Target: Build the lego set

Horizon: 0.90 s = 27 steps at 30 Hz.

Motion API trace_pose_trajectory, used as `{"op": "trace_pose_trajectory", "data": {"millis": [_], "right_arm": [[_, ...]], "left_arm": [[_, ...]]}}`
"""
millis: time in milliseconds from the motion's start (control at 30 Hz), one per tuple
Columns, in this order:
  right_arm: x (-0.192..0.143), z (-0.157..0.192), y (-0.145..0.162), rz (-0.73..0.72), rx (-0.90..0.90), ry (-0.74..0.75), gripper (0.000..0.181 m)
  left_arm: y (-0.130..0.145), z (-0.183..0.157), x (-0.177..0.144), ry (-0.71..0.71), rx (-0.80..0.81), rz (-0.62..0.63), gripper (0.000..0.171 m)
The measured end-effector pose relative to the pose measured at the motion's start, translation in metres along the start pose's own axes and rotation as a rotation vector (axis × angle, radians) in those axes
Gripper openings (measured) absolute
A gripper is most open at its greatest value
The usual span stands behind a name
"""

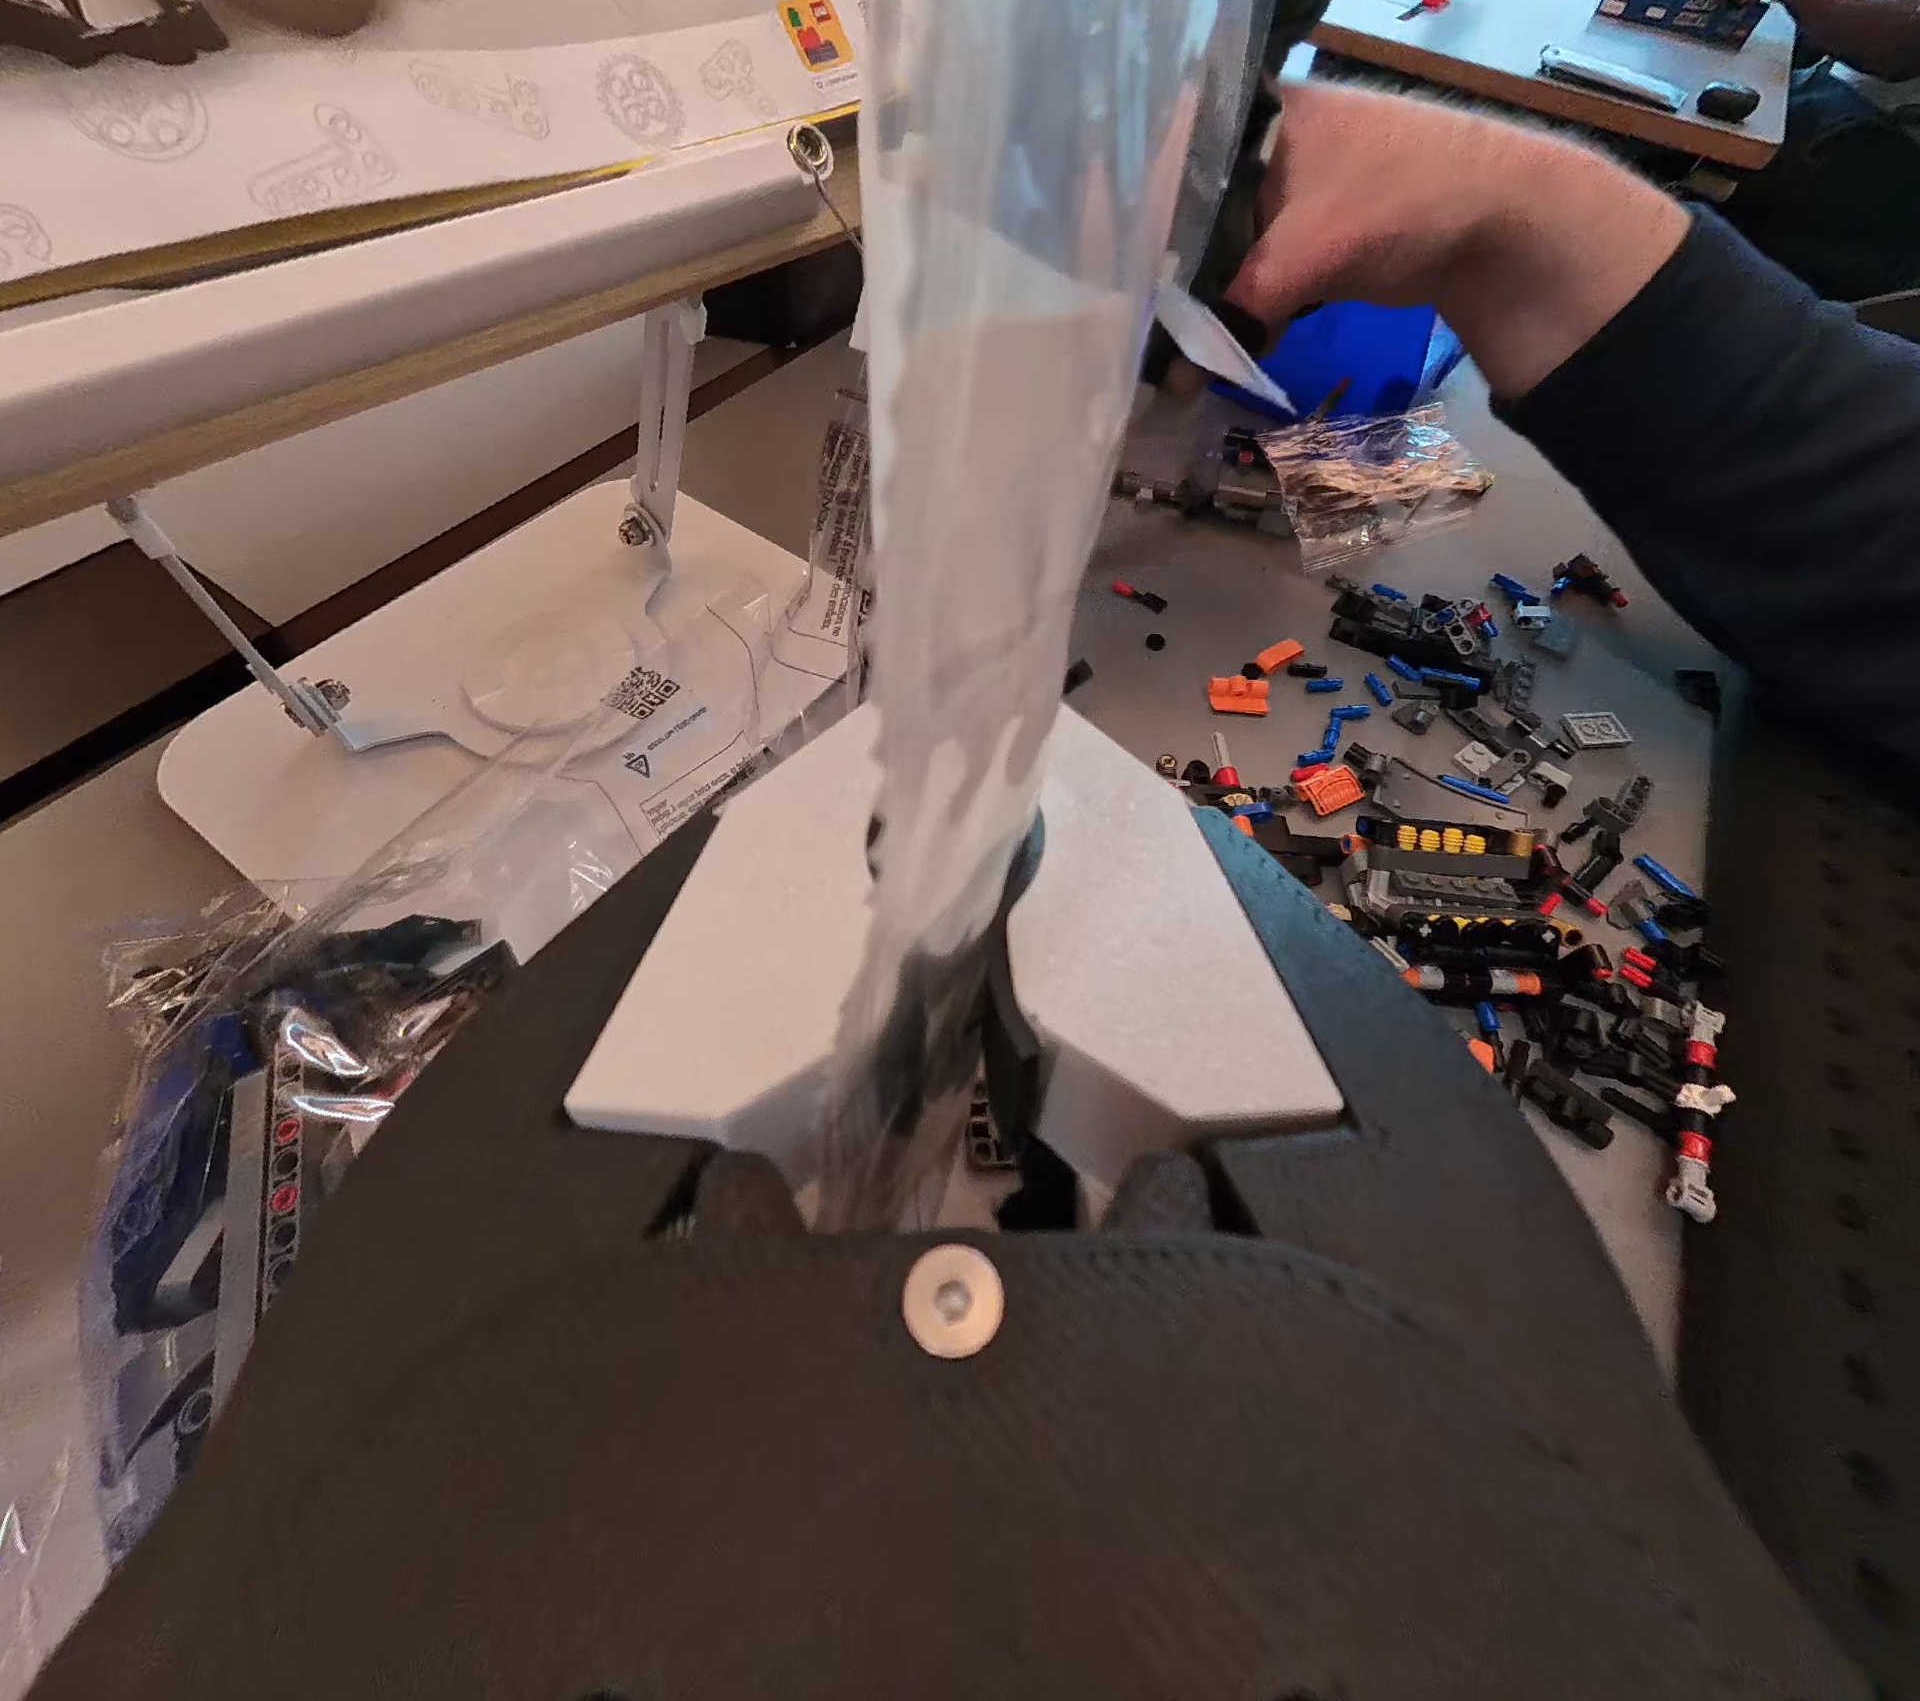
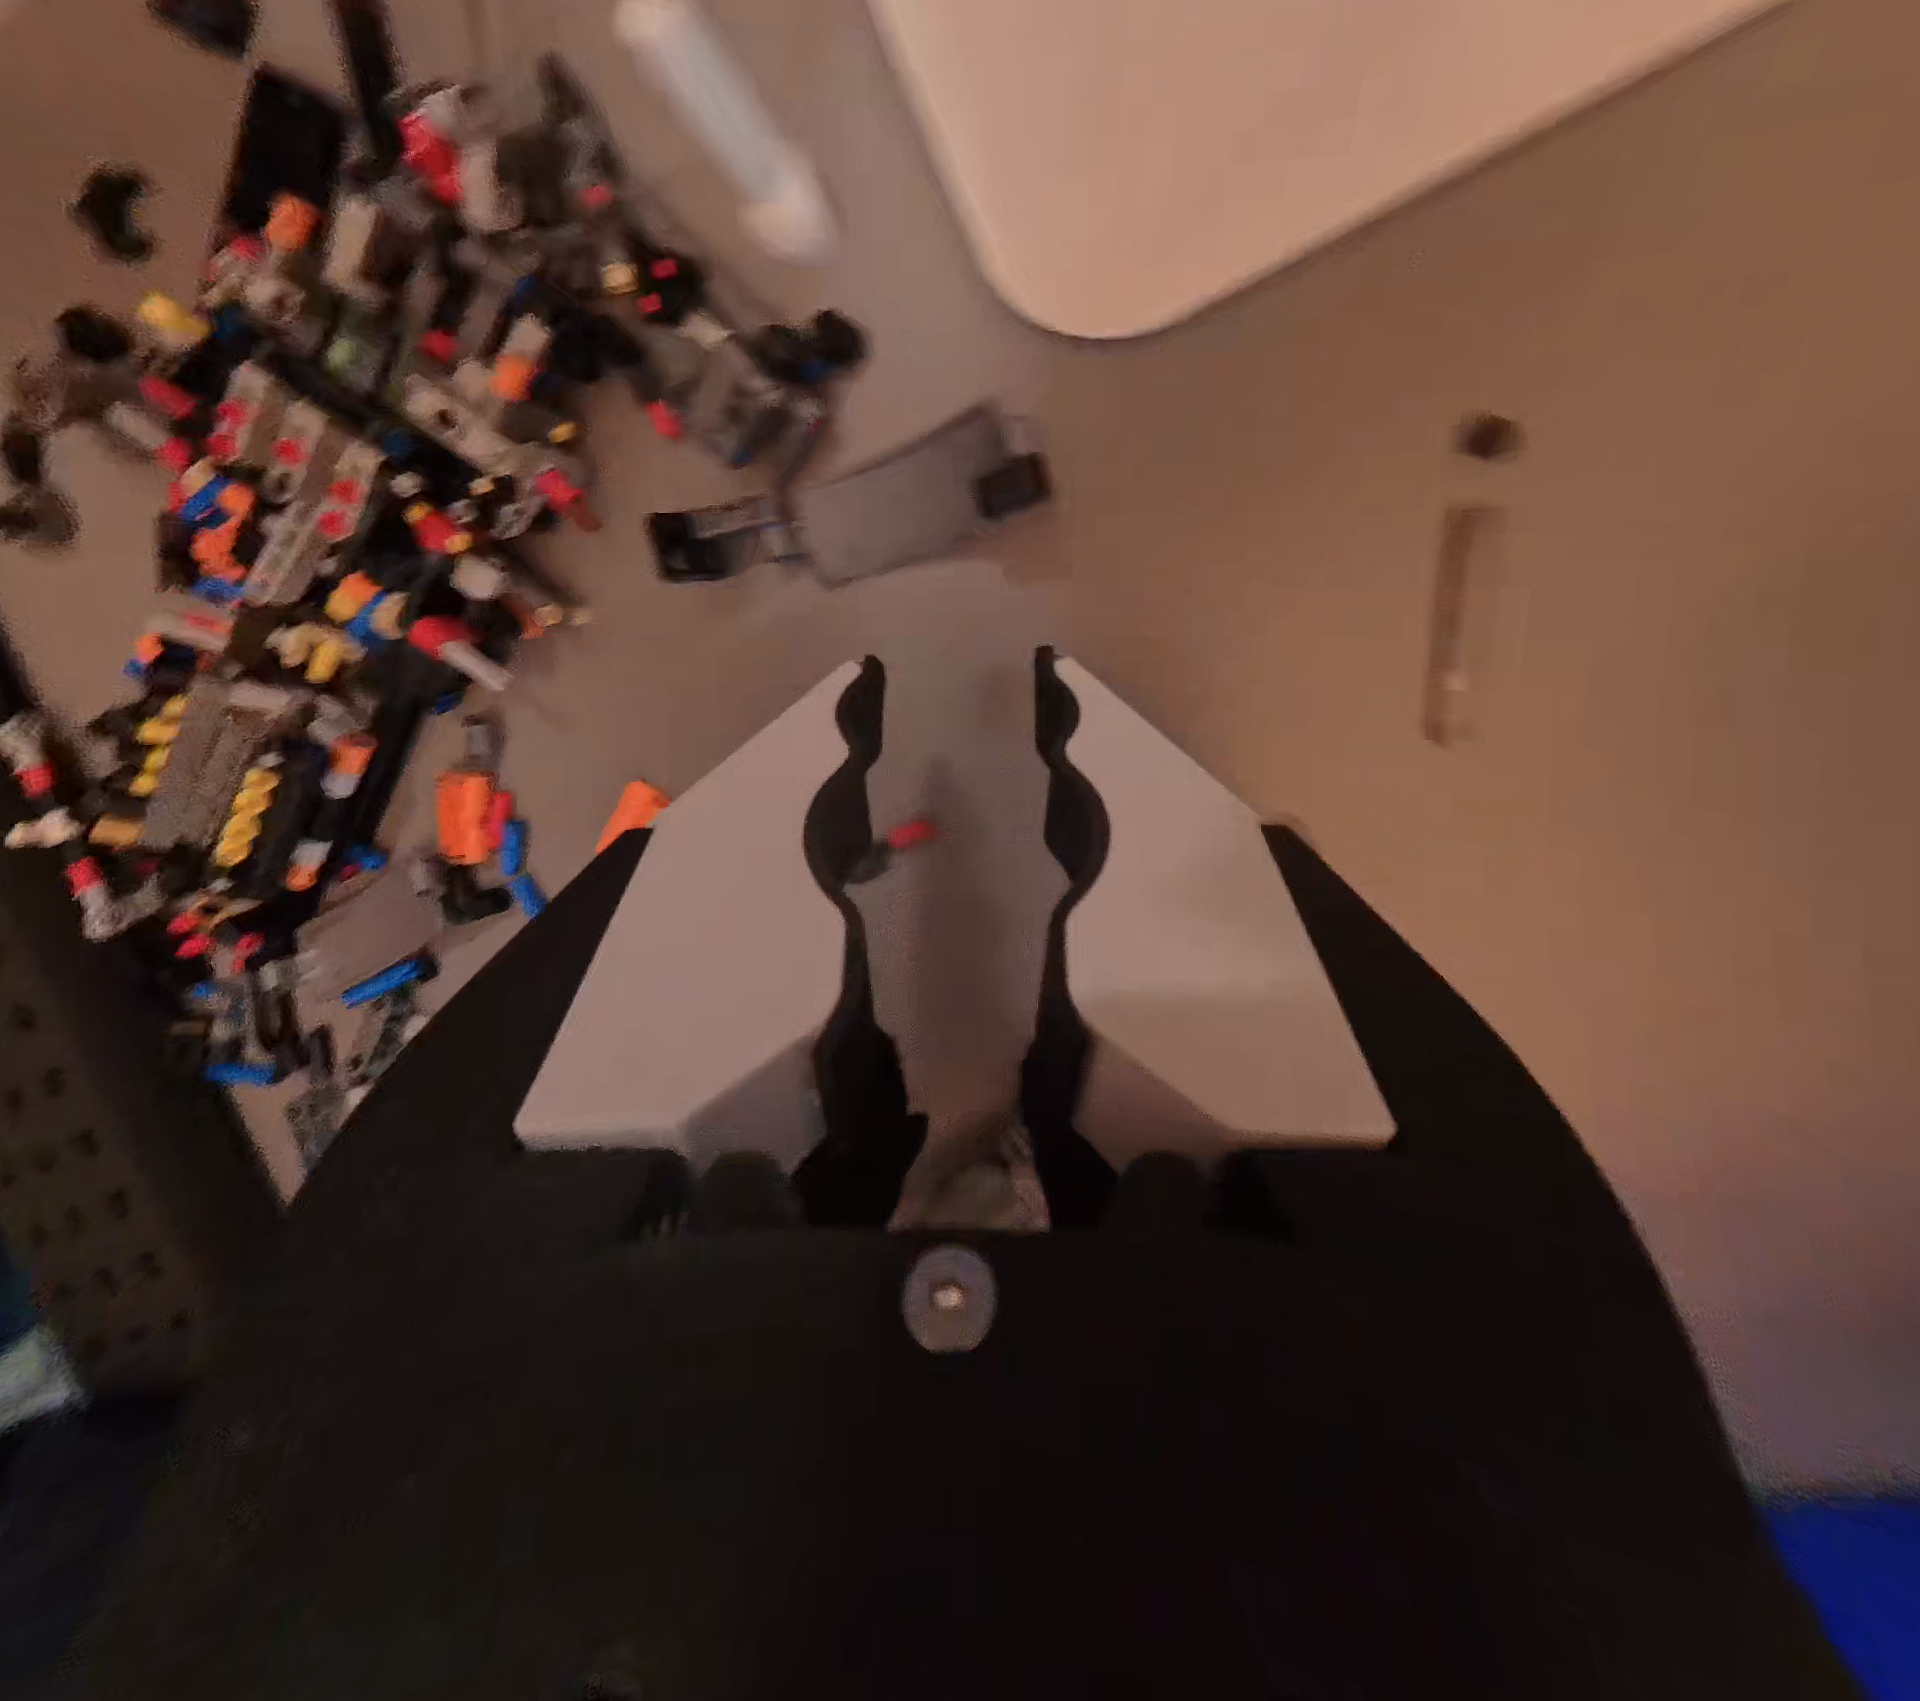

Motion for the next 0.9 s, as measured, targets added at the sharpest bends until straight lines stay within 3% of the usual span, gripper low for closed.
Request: {"op": "trace_pose_trajectory", "data": {"millis": [167, 400, 500, 633, 733, 900], "right_arm": [[-0.016, -0.037, 0.029, 0.134, 0.099, 0.242, 0.04], [0.007, -0.041, 0.045, 0.292, 0.132, 0.219, 0.04], [0.004, -0.041, 0.029, 0.155, 0.141, 0.208, 0.039], [0.014, -0.053, 0.008, -0.04, 0.152, 0.356, 0.035], [0.032, -0.062, 0.009, -0.036, 0.157, 0.441, 0.035], [0.036, -0.068, 0.012, -0.09, 0.25, 0.337, 0.012]], "left_arm": [[0.001, 0.0, 0.001, 0.001, -0.001, 0.004, 0.0], [0.001, 0.001, 0.0, -0.005, -0.001, 0.004, 0.0], [0.0, 0.001, -0.001, -0.005, -0.002, 0.0, 0.0], [0.001, 0.001, 0.0, -0.004, -0.003, 0.001, 0.0], [0.001, 0.001, 0.0, -0.005, -0.002, 0.002, 0.0], [0.001, 0.001, 0.001, -0.006, -0.004, 0.002, 0.0]]}}
Point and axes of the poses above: each gripper's, where its closed fingertips meet, x out along the fingers, y out of its underside, z = x × y across the jaws, the point moved 9 cm from there along -x, back along the fingers, and after that the axes turned 13 degrees about y, right-handed, at the moved point
